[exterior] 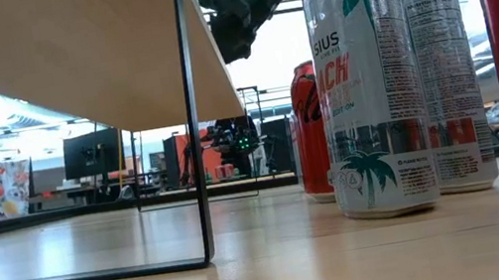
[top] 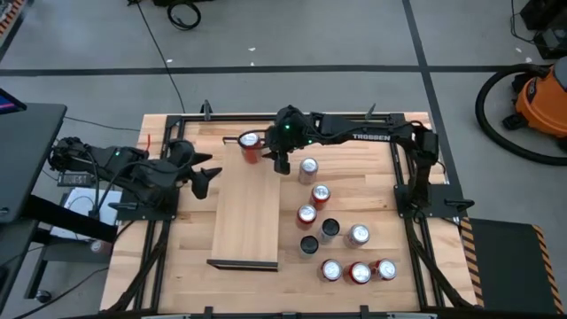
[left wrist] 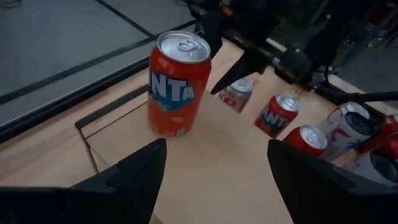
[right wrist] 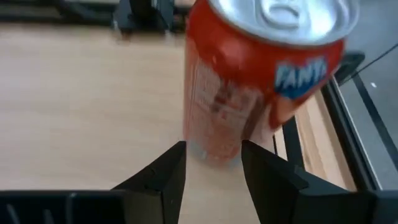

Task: Pick and place cans onto a shelf
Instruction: Put the top orange can on the shelf

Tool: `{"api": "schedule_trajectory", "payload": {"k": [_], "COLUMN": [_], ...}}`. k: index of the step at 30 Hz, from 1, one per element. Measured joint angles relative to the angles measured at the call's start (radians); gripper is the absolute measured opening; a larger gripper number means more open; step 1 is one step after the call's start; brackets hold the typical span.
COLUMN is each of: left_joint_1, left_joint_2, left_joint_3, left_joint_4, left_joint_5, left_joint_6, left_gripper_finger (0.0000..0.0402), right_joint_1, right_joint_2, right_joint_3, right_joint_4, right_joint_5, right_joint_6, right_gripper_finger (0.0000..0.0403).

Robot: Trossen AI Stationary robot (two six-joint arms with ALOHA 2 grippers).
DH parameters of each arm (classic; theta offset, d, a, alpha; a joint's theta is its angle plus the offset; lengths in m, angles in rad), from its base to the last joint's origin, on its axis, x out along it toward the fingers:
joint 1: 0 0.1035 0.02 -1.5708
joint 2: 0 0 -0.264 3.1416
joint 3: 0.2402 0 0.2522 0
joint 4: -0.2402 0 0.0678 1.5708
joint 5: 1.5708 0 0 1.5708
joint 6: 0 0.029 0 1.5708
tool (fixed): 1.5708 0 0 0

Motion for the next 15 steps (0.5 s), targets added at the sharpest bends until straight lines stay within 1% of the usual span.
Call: {"api": "schedule_trajectory", "payload": {"k": [5,15], "left_joint_1": [0.000,0.000], "left_joint_2": [0.000,-0.003], "left_joint_3": [0.000,0.000], "left_joint_4": [-0.021,-0.045], "left_joint_5": [0.001,0.008], "left_joint_6": [-0.009,-0.004], "left_gripper_finger": [0.0290,0.0290], "right_joint_1": [0.004,0.006], "right_joint_2": [0.024,0.056], "right_joint_3": [0.002,0.000], "right_joint_4": [0.096,0.166], "right_joint_5": [0.000,-0.004], "right_joint_6": [0.045,0.090], "right_gripper_finger": [0.0165,0.0165]}}
